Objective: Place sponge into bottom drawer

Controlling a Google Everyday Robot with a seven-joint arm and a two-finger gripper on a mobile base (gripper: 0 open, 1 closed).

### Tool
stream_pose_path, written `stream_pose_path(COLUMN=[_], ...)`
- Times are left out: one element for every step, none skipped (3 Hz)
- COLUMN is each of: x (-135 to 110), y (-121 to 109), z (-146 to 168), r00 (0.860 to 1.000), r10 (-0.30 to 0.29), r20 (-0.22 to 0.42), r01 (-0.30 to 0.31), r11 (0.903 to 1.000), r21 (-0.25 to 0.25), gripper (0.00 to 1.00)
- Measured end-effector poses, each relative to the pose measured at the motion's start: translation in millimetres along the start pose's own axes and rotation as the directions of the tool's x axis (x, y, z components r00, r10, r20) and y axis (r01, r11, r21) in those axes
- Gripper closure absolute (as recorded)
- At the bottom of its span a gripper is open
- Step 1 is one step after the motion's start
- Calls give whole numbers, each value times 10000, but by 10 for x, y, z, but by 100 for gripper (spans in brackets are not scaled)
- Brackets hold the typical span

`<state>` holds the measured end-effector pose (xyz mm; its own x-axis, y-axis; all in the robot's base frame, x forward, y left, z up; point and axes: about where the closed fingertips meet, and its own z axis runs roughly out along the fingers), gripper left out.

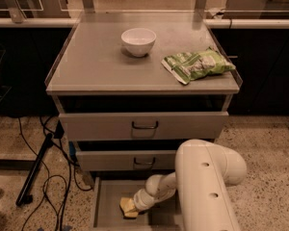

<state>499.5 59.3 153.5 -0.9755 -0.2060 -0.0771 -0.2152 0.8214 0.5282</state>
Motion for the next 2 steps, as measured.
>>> stream_pose_path(x=[9, 11], y=[-35, -39], z=[49, 55], r00=[9998, 9998], r10=[181, 202], r20=[-60, -67], r01=[-181, -201], r11=[9998, 9998], r21=[26, 28], gripper=[100, 85])
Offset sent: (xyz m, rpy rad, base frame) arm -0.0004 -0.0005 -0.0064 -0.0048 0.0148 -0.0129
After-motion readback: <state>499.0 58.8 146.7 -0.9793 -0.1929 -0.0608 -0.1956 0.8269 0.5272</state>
